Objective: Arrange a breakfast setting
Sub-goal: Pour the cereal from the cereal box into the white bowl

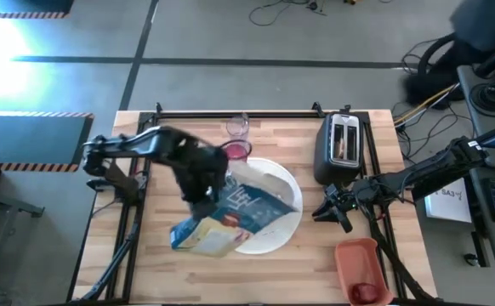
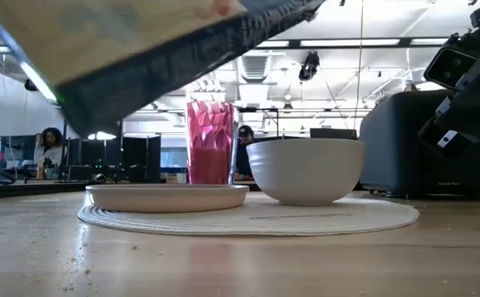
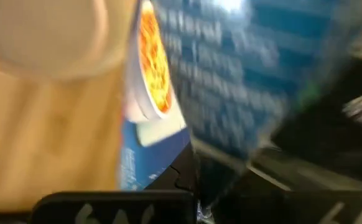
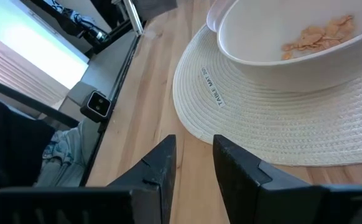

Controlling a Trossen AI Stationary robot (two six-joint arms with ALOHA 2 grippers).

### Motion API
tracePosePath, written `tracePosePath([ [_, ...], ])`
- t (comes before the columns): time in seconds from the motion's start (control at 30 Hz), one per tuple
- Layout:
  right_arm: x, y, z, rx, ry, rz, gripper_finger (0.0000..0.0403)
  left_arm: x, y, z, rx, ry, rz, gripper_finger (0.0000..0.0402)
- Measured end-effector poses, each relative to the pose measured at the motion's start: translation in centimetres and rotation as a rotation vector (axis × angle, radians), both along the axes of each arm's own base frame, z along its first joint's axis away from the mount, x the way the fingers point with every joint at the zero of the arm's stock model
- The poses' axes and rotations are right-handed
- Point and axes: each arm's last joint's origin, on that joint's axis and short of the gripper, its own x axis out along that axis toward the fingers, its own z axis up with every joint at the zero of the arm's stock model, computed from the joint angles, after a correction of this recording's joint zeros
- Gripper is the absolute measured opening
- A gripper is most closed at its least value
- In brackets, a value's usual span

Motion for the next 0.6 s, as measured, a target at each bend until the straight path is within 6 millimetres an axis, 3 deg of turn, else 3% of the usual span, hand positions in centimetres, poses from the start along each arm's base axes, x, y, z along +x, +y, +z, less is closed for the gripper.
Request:
tracePosePath([
  [0.17,0.0,0.0,0.0,0.0,0.0,0.0,0.0095,-1.9,-2.1,1.0,0.306,-0.138,-0.086,0.0],
  [0.3,0.0,0.0,0.0,0.0,0.0,0.0,0.0095,-2.2,-2.5,1.1,0.497,-0.191,-0.085,0.0],
  [0.6,0.0,0.0,0.0,0.0,0.0,0.0,0.0095,-0.5,-3.0,-0.4,0.538,-0.158,-0.088,0.0],
])
